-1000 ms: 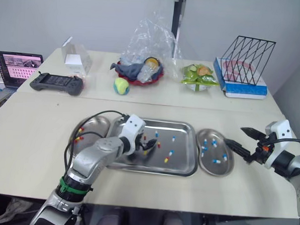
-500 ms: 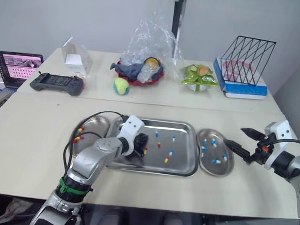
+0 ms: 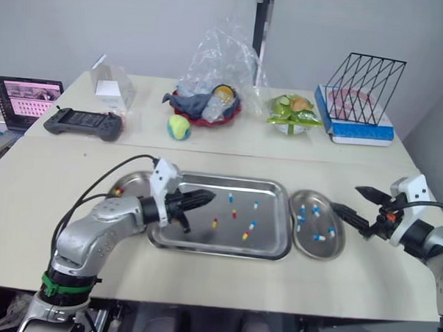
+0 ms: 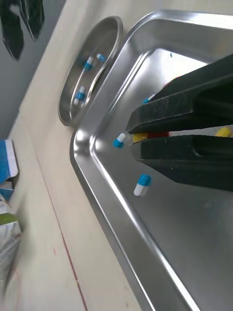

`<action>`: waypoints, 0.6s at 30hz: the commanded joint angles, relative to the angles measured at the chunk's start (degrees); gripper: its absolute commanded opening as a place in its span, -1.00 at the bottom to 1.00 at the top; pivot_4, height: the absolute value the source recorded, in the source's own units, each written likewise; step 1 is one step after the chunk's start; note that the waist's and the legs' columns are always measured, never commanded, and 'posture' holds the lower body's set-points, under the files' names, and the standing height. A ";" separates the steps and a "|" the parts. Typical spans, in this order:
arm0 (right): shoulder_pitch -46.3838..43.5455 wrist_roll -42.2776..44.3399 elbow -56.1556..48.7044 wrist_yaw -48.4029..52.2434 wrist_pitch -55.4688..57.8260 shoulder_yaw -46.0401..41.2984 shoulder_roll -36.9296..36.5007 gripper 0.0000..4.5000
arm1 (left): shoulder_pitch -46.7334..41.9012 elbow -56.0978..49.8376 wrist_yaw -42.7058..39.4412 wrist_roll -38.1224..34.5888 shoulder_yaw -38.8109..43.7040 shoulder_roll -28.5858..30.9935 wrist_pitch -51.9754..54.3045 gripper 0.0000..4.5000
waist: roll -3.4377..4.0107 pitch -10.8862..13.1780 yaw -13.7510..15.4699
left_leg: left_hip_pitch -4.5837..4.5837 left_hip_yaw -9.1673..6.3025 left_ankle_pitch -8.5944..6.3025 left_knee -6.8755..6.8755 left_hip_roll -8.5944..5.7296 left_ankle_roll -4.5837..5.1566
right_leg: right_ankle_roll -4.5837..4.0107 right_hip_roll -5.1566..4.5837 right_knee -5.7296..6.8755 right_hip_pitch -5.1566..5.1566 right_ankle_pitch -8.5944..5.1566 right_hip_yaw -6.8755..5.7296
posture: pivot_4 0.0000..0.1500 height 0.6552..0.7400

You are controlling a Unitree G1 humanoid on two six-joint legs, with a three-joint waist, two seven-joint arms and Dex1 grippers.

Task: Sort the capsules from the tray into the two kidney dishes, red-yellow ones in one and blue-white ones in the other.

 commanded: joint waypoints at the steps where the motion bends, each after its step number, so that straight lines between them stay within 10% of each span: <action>1: -1.92 -0.11 0.34 0.90 -1.11 0.13 -0.35 1.00 | 2.15 0.21 -5.64 -1.47 6.86 7.30 -4.24 -0.99 | 0.00 0.00 -0.29 | 0.00 0.02 0.00 0.01 0.00 0.00 | 0.00 0.00 -0.01 -0.01 0.00 0.01 | 1.00 0.85; 18: -3.30 -0.31 0.96 1.12 -0.95 1.70 0.89 1.00 | 9.13 15.63 -10.60 0.66 16.54 19.92 -11.70 -0.99 | 0.03 0.01 -0.19 | -0.04 0.09 0.00 -0.06 0.06 0.00 | 0.00 0.00 -0.02 -0.11 -0.01 -0.01 | 1.00 0.85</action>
